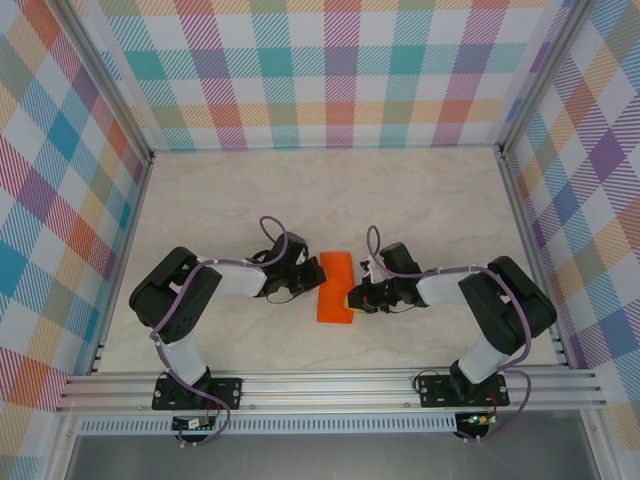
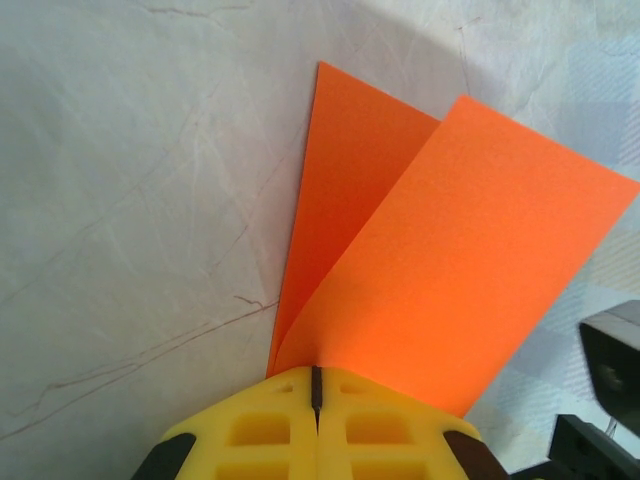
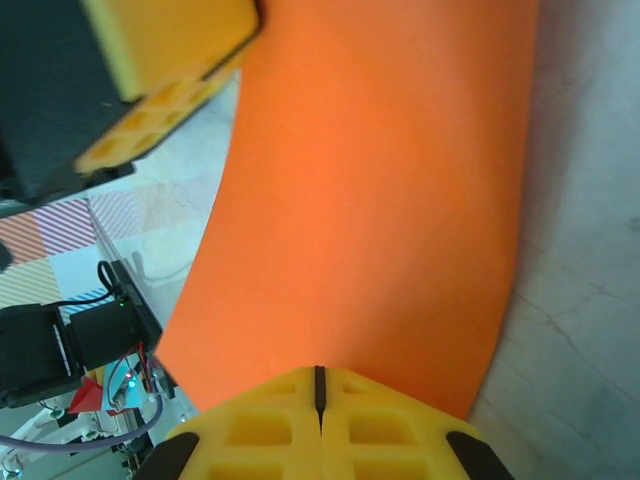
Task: Fold a paper plane with a square sheet of paper (pick it up from the middle)
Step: Fold the square sheet of paper in half at the center of the table.
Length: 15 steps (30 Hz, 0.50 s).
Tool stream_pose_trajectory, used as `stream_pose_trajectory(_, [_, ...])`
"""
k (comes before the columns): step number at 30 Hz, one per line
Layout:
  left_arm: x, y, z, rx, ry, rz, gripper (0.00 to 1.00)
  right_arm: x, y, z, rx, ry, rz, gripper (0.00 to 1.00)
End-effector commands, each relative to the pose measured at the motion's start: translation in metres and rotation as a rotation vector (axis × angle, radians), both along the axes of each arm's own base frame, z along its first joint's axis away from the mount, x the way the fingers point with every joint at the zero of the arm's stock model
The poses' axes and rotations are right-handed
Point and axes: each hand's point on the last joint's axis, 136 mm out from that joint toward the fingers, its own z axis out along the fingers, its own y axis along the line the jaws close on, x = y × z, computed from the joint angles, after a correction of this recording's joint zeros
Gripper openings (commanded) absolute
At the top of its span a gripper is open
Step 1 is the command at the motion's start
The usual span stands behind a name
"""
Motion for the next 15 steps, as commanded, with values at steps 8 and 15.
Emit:
stream_pose_trajectory(8, [-0.028,0.018,-0.038,0.131,0.114,-0.025,0.0,-0.017,-0.011,-0.022,-0.044,0.036,0.014,0.03])
stream_pose_trajectory(15, [-0.027,0.016,-0.038,0.126,0.112,-0.028,0.0,-0.017,-0.005,0.01,0.023,-0.022,0.028,0.05])
